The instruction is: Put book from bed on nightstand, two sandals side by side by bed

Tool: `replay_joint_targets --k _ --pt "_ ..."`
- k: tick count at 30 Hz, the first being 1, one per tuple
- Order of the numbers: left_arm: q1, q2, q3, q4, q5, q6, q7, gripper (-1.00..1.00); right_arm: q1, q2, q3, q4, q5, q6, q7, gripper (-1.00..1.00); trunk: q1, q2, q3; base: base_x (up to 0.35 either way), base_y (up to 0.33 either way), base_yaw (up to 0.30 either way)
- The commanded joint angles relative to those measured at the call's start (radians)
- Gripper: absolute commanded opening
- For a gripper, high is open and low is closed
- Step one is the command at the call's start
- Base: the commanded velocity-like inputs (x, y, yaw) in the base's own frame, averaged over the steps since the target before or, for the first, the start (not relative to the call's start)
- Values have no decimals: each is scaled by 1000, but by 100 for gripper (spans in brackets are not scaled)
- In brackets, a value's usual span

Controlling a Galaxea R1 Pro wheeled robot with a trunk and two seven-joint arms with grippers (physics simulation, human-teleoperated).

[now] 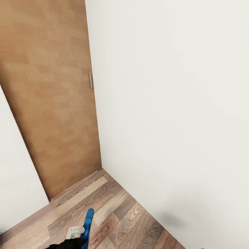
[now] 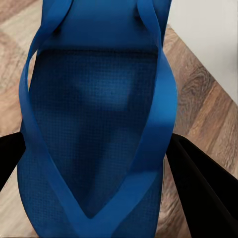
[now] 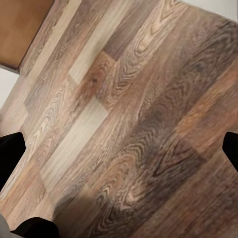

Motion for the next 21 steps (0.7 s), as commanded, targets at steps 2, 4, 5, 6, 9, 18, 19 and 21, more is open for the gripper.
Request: replay_joint_targets --k 2,4,5,6,9,18,19,21 --pt "-1 0 -1 2 4 -3 -4 -100 0 0 -1 0 -8 9 3 100 0 0 -1 0 0 294" --pt "-1 0 -1 2 4 -3 -4 -100 0 0 -1 0 -8 9 3 100 0 0 -1 0 0 294" --pt "-1 0 -1 2 4 -3 -4 -100 0 0 -1 0 -8 9 3 100 0 0 -1 0 0 294" --pt "-1 0 -1 2 4 -3 -4 -100 0 0 -1 0 -8 9 3 100 0 0 -1 0 0 294" --pt "0 0 -1 2 4 -3 -4 -100 0 0 -1 0 -8 9 3 100 0 0 -1 0 0 294" --pt "0 -4 -1 2 2 -3 -4 -100 0 0 0 0 -8 9 3 100 0 0 -1 0 0 294" --pt "0 -4 -1 2 2 -3 -4 -100 0 0 -1 0 -8 9 3 100 0 0 -1 0 0 294" --pt "0 -5 -1 2 2 -3 -4 -100 0 0 -1 0 -8 9 3 100 0 0 -1 0 0 294"
